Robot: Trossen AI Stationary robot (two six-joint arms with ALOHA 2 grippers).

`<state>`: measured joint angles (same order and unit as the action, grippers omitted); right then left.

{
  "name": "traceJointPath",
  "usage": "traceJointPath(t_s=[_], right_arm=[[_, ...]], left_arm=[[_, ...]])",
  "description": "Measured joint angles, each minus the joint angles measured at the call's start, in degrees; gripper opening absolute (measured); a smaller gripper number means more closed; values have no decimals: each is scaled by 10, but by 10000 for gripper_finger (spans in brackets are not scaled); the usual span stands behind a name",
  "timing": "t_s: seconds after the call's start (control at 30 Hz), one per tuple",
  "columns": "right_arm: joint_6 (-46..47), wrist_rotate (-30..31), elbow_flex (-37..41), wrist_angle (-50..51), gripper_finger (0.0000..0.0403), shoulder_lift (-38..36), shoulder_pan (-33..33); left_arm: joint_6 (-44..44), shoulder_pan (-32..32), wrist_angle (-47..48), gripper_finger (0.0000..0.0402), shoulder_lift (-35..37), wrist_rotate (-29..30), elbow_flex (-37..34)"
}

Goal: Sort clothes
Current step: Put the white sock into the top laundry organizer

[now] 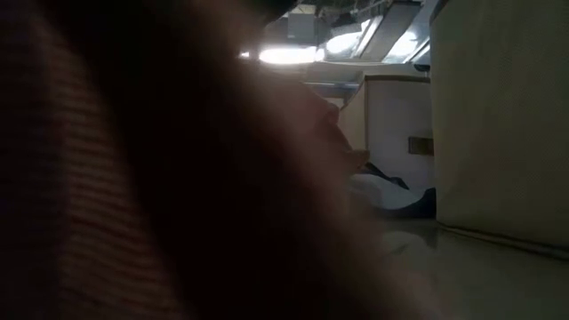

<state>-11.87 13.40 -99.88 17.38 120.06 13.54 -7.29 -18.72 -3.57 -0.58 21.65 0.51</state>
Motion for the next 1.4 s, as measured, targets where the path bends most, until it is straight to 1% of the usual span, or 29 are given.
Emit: traceJointPath(t_s=[0.1, 0.73, 0.9, 1.07, 1.2, 1.4], right_arm=[[1, 2, 0, 24, 17, -21, 0], [28, 106, 0, 182, 21, -152, -1], [28, 164, 0, 221, 21, -188, -1], [28, 241, 0, 260, 21, -232, -1], [46, 290, 0, 293, 21, -269, -3], [116, 311, 0, 381, 21, -327, -24]], left_arm=[[0, 0, 0, 1, 0, 0, 0], [0, 0, 0, 1, 0, 0, 0], [0, 0, 0, 1, 0, 0, 0], [2, 0, 0, 1, 0, 0, 0], [2, 0, 0, 1, 0, 0, 0], [1, 0, 0, 1, 0, 0, 0]])
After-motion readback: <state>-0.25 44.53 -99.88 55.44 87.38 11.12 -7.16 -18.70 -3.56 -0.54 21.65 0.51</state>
